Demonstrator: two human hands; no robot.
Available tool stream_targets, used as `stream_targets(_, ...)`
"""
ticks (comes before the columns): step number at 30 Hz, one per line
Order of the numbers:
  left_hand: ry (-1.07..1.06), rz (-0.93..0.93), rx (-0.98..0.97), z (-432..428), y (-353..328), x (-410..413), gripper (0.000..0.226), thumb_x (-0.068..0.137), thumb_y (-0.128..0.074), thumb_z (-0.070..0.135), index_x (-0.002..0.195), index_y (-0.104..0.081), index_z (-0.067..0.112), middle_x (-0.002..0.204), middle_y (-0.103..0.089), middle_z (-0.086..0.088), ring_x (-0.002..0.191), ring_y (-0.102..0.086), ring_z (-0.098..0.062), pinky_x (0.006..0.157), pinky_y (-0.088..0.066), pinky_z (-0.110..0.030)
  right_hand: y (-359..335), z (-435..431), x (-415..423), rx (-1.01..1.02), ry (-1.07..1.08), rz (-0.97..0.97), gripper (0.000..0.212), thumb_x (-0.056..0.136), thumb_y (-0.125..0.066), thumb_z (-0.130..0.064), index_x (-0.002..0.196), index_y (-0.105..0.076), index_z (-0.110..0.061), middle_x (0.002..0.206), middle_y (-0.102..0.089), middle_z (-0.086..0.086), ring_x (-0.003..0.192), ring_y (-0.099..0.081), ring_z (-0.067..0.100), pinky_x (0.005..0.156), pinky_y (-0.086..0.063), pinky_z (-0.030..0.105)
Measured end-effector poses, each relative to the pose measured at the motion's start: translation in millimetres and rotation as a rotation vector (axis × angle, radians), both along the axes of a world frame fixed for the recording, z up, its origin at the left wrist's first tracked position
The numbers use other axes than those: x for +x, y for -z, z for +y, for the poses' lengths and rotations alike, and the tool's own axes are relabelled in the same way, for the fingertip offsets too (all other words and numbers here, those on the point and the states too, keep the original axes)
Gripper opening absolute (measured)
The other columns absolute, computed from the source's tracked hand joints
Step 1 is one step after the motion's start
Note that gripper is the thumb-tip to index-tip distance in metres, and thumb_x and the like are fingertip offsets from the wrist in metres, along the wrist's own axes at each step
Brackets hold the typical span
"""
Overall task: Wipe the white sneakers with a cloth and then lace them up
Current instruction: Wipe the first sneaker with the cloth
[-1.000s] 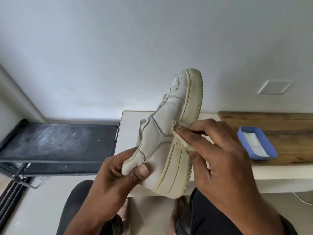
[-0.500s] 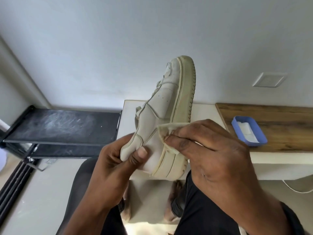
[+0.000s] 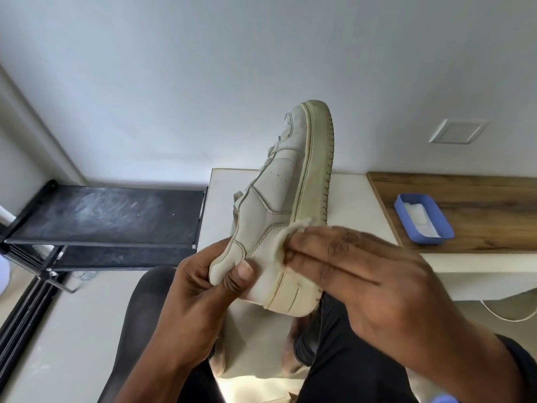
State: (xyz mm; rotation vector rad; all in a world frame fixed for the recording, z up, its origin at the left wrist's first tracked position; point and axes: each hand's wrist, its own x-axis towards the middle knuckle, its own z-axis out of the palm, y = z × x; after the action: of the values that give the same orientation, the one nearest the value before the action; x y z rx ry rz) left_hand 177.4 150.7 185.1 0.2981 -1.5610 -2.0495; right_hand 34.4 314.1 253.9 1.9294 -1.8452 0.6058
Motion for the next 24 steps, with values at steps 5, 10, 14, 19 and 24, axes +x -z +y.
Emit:
stream_targets(5,-0.023,0.003,-0.029,0,-4,-1,0.045,0.081,-0.077,0.055,0.100,-0.077,0.014,0.095,-0.074,-0.013,0.091,-0.067,-0.027,0.080,-0.053,-0.043,-6,-7,-21,0.015,0.083,-0.058,0.041,0.096,-0.047,0.004,0.130,-0.066,-0.009,0.137,-0.063,0.006,0.127,-0.061,0.020,0.096,-0.058,0.042)
stream_targets(10,-0.039,-0.001,-0.047,-1,-3,-2,0.045,0.083,-0.076,0.053,0.100,-0.076,0.011,0.095,-0.071,-0.021,0.091,-0.066,-0.030,0.081,-0.051,-0.046,-3,-14,-23,0.016,0.052,-0.136,0.037,0.092,-0.057,0.002,0.125,-0.070,-0.007,0.131,-0.068,0.007,0.125,-0.062,0.021,0.099,-0.056,0.039)
stream_targets(14,-0.025,-0.029,-0.058,0,0,0,0.045,0.083,-0.075,0.054,0.102,-0.076,0.014,0.099,-0.072,-0.024,0.093,-0.067,-0.029,0.083,-0.053,-0.045,-3,-17,-21,0.016,0.077,-0.222,0.025,0.090,-0.065,-0.008,0.113,-0.077,-0.011,0.111,-0.073,0.003,0.106,-0.067,0.020,0.088,-0.058,0.034)
stream_targets(19,-0.016,-0.051,-0.090,4,0,-2,0.043,0.085,-0.072,0.055,0.105,-0.077,0.017,0.099,-0.076,-0.012,0.094,-0.069,-0.023,0.083,-0.055,-0.035,-2,-15,-10,0.024,0.050,-0.303,0.016,0.088,-0.069,-0.009,0.098,-0.080,-0.015,0.096,-0.071,-0.004,0.091,-0.064,0.015,0.076,-0.055,0.028)
stream_targets(24,0.014,-0.040,-0.121,5,3,-2,0.042,0.088,-0.071,0.051,0.098,-0.075,0.011,0.087,-0.072,-0.012,0.085,-0.067,-0.020,0.076,-0.053,-0.032,-1,-10,1,0.062,0.058,-0.316,0.022,0.087,-0.063,-0.013,0.104,-0.076,-0.019,0.097,-0.066,-0.007,0.091,-0.060,0.012,0.073,-0.056,0.028)
